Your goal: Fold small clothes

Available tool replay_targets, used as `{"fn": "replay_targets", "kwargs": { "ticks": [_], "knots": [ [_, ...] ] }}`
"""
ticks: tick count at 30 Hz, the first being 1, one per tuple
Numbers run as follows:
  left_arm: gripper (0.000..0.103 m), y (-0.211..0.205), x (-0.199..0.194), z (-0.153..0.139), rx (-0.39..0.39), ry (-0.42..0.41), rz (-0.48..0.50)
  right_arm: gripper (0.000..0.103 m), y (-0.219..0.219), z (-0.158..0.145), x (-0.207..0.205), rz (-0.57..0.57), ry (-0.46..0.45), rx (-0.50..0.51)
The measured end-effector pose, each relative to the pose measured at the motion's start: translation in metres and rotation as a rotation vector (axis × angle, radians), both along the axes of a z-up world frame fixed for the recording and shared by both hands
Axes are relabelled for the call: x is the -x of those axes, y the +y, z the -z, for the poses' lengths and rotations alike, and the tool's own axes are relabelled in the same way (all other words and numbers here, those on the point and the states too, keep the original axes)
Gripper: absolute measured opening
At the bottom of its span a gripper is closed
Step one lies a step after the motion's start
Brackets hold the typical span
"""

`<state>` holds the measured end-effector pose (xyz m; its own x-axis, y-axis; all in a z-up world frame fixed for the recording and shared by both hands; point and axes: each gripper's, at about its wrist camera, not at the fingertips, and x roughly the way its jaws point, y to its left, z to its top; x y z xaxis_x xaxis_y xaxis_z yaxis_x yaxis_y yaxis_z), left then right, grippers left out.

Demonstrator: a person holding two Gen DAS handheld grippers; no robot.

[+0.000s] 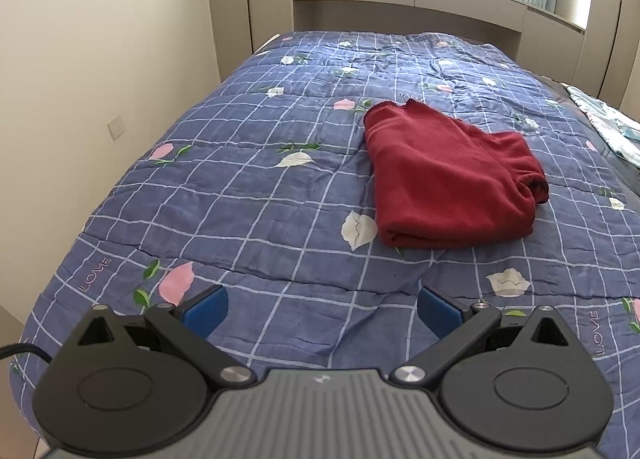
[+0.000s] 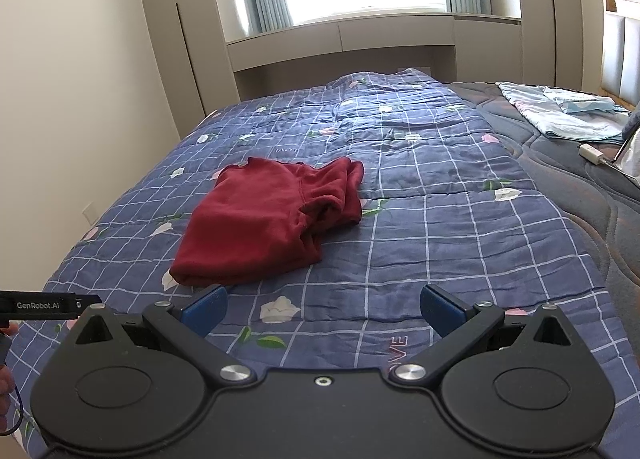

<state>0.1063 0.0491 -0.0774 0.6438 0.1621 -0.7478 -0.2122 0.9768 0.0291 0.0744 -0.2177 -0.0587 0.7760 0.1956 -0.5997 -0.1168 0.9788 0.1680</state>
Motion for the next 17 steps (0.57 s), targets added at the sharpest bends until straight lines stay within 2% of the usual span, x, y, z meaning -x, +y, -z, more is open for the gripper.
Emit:
{"fn": "replay_targets", "kwargs": {
  "ticks": [17],
  "knots": [
    [0.103, -0.005, -0.012, 0.008, -0.005, 0.025, 0.018, 0.102, 0.0, 0.008, -0.011, -0.013, 0.033, -0.002]
  ]
}}
